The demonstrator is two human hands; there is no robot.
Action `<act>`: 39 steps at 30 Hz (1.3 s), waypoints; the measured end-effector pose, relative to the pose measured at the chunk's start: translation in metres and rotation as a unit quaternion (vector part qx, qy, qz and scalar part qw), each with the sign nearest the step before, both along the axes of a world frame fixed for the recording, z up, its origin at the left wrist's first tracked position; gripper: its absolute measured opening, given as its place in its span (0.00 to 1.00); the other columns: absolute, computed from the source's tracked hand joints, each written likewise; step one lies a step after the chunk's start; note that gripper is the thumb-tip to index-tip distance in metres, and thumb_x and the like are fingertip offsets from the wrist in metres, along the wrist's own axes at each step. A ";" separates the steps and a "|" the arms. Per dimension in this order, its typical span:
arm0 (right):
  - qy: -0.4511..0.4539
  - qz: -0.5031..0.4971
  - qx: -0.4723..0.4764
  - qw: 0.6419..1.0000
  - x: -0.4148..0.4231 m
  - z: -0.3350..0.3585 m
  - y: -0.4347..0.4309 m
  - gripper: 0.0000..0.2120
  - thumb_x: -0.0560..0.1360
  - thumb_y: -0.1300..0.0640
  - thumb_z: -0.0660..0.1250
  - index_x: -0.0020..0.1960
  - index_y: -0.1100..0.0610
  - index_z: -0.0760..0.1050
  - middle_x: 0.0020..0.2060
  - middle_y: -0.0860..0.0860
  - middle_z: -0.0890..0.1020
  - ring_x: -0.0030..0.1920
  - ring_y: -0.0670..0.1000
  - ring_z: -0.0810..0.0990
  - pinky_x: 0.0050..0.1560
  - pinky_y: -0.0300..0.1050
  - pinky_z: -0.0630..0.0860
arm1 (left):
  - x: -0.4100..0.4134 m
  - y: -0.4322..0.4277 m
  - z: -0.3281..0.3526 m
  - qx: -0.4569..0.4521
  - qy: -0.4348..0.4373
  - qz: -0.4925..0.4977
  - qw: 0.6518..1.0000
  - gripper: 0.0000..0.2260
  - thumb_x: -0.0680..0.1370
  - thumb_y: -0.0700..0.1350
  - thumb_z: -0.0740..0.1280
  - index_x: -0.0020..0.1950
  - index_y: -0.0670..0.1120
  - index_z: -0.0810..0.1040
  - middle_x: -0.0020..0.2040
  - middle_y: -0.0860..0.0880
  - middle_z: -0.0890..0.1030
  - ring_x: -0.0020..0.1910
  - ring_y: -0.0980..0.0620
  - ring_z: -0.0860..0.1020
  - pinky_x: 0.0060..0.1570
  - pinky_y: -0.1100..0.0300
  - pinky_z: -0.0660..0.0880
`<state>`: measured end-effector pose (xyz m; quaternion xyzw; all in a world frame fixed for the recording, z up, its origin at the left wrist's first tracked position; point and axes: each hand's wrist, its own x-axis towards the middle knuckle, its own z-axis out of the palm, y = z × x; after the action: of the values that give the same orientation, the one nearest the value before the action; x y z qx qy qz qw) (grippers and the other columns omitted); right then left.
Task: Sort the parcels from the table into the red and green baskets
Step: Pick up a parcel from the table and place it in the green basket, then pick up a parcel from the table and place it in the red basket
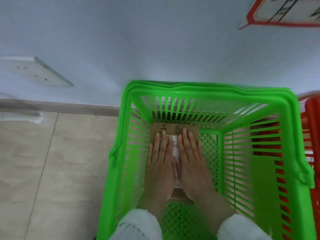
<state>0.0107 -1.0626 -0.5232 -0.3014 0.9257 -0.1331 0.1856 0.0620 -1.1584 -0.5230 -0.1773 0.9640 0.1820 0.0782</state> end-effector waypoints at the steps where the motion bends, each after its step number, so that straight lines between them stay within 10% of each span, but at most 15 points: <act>1: -0.017 0.005 -0.001 1.000 -0.003 0.010 0.001 0.30 0.80 0.46 0.36 0.75 0.63 0.45 0.75 0.56 0.47 0.76 0.50 0.40 0.75 0.47 0.43 | -0.003 -0.002 0.014 0.036 -0.023 0.002 0.999 0.27 0.79 0.48 0.47 0.77 0.41 0.48 0.76 0.45 0.46 0.74 0.57 0.32 0.73 0.53 0.48; 4: -0.129 -0.035 -0.038 0.990 -0.004 0.067 0.012 0.27 0.81 0.48 0.42 0.75 0.58 0.39 0.71 0.48 0.37 0.74 0.48 0.34 0.71 0.38 0.31 | -0.004 0.001 0.079 0.167 -0.110 0.026 0.980 0.24 0.83 0.44 0.47 0.77 0.46 0.41 0.72 0.55 0.34 0.69 0.61 0.29 0.75 0.56 0.42; 13: -0.284 -0.391 -0.224 0.846 0.065 0.388 0.095 0.19 0.80 0.55 0.57 0.71 0.54 0.66 0.72 0.50 0.66 0.75 0.48 0.57 0.73 0.46 0.57 | 0.052 0.077 0.373 0.259 -0.040 0.164 0.951 0.19 0.81 0.41 0.56 0.73 0.46 0.64 0.75 0.51 0.63 0.77 0.54 0.51 0.73 0.62 0.48; 20: -0.283 -0.480 -0.307 0.771 0.136 0.592 0.164 0.14 0.80 0.58 0.58 0.63 0.58 0.75 0.60 0.50 0.78 0.62 0.47 0.74 0.60 0.37 0.66 | 0.095 0.150 0.584 0.448 -0.033 0.260 0.855 0.14 0.81 0.40 0.57 0.67 0.45 0.71 0.66 0.50 0.73 0.64 0.55 0.70 0.61 0.66 0.62; 29: -0.214 -0.620 -0.464 0.595 0.205 0.705 0.232 0.11 0.81 0.57 0.56 0.51 0.55 0.77 0.47 0.51 0.81 0.48 0.47 0.79 0.50 0.40 0.76 | 0.139 0.232 0.693 0.581 -0.084 0.217 0.780 0.13 0.81 0.41 0.58 0.66 0.43 0.71 0.56 0.48 0.77 0.54 0.53 0.75 0.38 0.67 0.69; 39: -0.137 -0.658 -0.592 0.444 0.260 0.769 0.402 0.15 0.81 0.56 0.57 0.64 0.60 0.71 0.55 0.52 0.80 0.58 0.54 0.78 0.63 0.48 0.73 | 0.161 0.405 0.753 0.586 -0.085 0.055 0.804 0.15 0.82 0.41 0.53 0.68 0.44 0.69 0.63 0.47 0.76 0.57 0.52 0.75 0.62 0.58 0.68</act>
<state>0.2709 -0.6610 0.2457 0.3841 0.5050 -0.7708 -0.0569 0.2231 -0.7538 0.2296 -0.1648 0.6519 0.7007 0.2384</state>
